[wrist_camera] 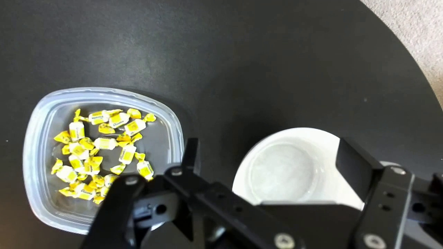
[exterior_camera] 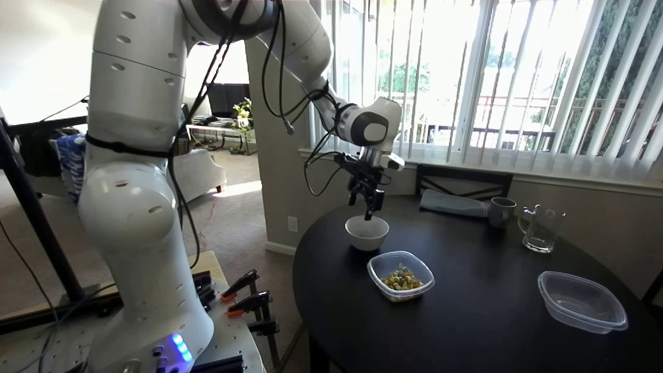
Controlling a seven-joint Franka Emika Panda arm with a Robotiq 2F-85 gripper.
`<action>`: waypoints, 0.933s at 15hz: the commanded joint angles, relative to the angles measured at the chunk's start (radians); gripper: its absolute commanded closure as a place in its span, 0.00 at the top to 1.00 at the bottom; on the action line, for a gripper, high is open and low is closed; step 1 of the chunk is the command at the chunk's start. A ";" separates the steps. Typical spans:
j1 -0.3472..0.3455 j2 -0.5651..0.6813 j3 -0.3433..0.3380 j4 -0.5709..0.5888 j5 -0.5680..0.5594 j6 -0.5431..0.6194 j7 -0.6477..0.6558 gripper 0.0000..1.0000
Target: Transfer the candy from the plastic bowl to the white bowl
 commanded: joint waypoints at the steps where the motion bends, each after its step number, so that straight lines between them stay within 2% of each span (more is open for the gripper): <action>1: -0.005 0.003 0.005 0.008 -0.002 -0.003 0.002 1.00; 7: -0.005 0.002 0.005 0.015 -0.002 -0.003 0.002 1.00; 14: -0.050 0.047 -0.031 -0.016 0.025 0.165 0.000 1.00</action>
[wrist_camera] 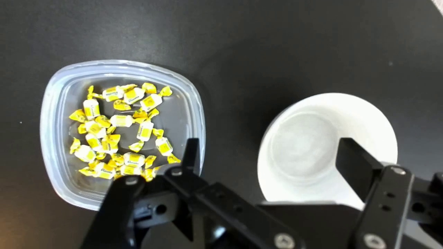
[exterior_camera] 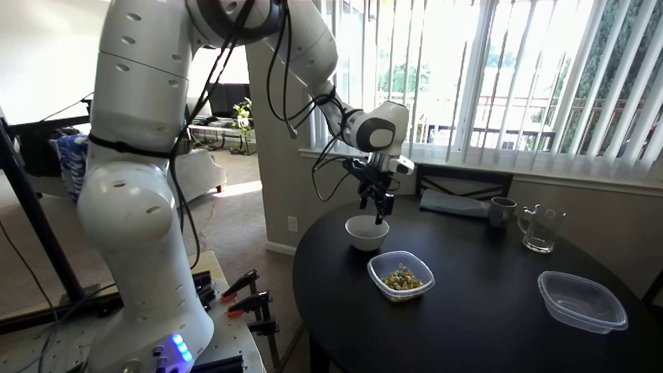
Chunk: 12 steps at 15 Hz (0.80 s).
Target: Transfer the candy from the plastic bowl to the white bowl
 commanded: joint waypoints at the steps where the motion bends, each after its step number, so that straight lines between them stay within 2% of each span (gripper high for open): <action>1: -0.041 0.030 -0.008 -0.024 0.034 0.098 -0.009 1.00; 9: -0.084 0.201 0.025 0.008 0.123 0.261 -0.026 1.00; 12: -0.104 0.222 0.038 -0.009 0.142 0.372 -0.043 1.00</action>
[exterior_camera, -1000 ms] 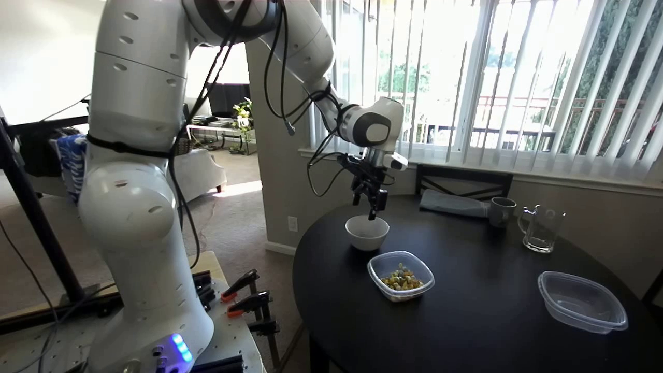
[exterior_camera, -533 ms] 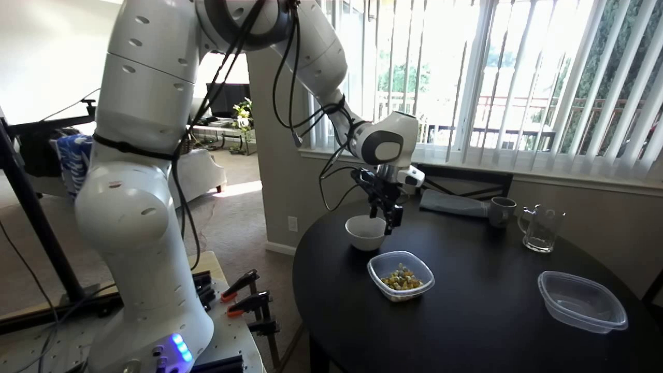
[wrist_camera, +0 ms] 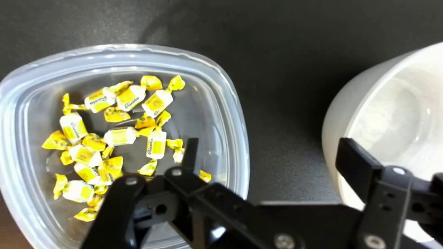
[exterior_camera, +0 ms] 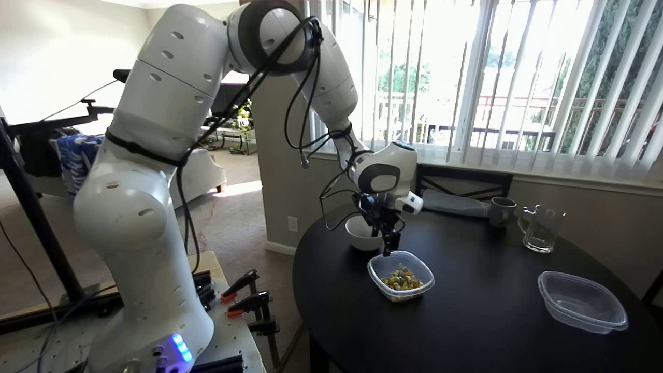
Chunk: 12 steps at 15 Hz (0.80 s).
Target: Transfer the candy from the plastic bowl to the white bowl
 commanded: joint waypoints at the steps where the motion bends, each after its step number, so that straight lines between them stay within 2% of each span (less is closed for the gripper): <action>1: -0.042 0.017 0.030 -0.014 0.036 0.129 -0.040 1.00; 5: -0.068 0.032 0.048 -0.016 0.026 0.225 -0.044 1.00; 9: -0.036 0.063 0.012 0.005 -0.004 0.218 0.010 1.00; 12: -0.034 0.077 0.010 0.012 -0.001 0.231 0.010 1.00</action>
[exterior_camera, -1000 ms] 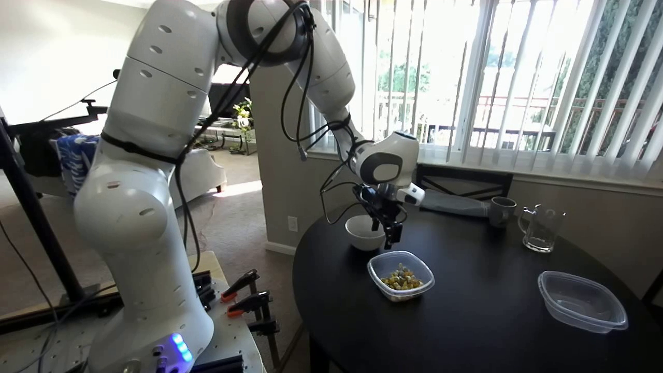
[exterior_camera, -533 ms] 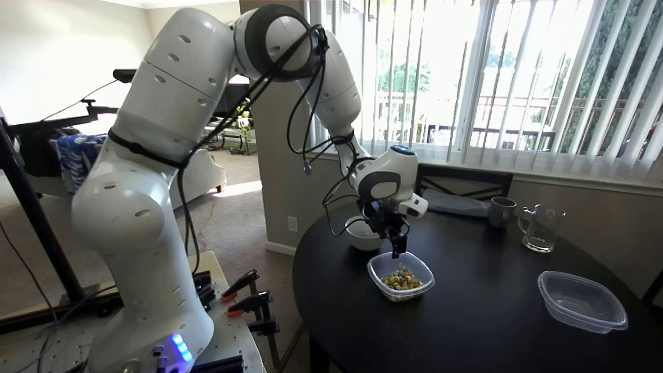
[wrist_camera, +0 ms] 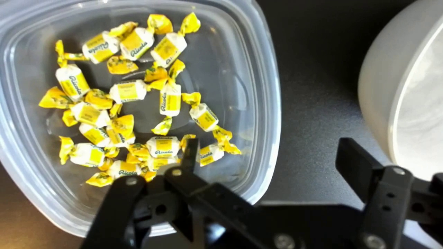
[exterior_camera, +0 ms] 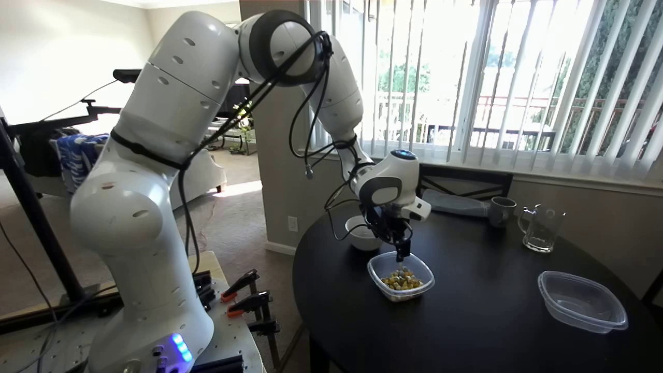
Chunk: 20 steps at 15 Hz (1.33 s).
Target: Transfer the candy from the plastic bowl to the white bowl
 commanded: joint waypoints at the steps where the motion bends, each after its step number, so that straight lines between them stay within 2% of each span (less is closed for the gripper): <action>1: 0.010 0.025 -0.006 0.012 -0.005 0.045 0.014 1.00; 8: 0.039 0.089 -0.042 0.070 -0.026 0.037 0.042 1.00; 9: 0.042 0.097 -0.048 0.074 -0.029 0.044 0.042 0.75; 11: 0.038 0.106 -0.048 0.078 -0.027 0.046 0.033 0.68; 17: 0.042 0.096 -0.046 0.051 -0.025 0.086 0.028 0.27; 20: 0.064 0.063 -0.054 -0.010 -0.030 0.165 0.033 0.08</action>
